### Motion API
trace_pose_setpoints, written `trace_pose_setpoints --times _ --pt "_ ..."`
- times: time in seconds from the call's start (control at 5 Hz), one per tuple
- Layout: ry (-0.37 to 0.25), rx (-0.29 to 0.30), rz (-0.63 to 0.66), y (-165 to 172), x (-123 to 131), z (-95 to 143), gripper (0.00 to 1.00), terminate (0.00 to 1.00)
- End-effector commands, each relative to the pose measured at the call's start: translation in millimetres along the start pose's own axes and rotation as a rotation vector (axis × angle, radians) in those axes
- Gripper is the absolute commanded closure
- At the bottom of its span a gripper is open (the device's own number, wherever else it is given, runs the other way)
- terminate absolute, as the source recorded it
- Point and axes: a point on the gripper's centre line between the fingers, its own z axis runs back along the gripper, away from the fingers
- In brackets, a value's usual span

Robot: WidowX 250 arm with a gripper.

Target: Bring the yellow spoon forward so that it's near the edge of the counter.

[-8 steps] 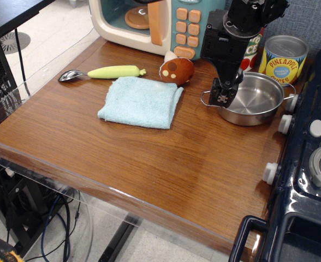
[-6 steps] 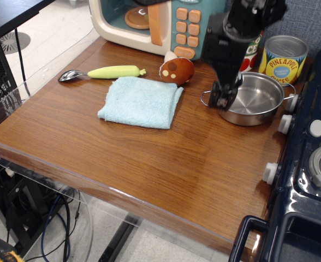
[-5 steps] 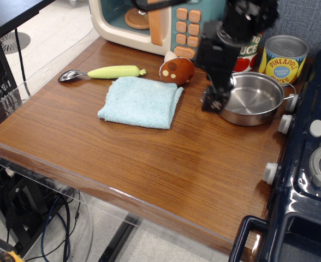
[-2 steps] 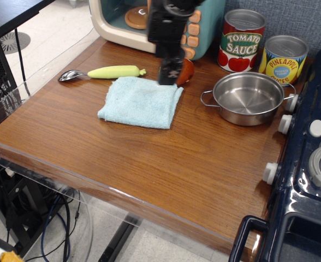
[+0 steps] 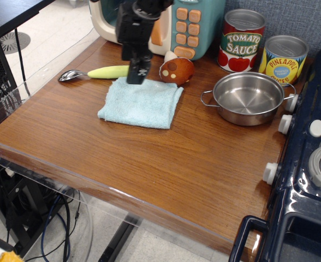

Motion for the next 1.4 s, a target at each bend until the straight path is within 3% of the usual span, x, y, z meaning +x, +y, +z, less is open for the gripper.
trace_pose_setpoints --times 0.0,0.6,0.8,1.2 --pt "-0.066 0.014 0.032 -26.6 28.6 3.7 0.00 0.00" --pt "-0.147 0.096 0.035 -34.1 38.1 -22.2 0.00 0.00" --pt "-0.165 0.095 0.044 -32.4 39.4 -25.3 1.00 0.00" --pt "-0.130 0.064 0.052 -31.5 41.1 -16.2 1.00 0.00"
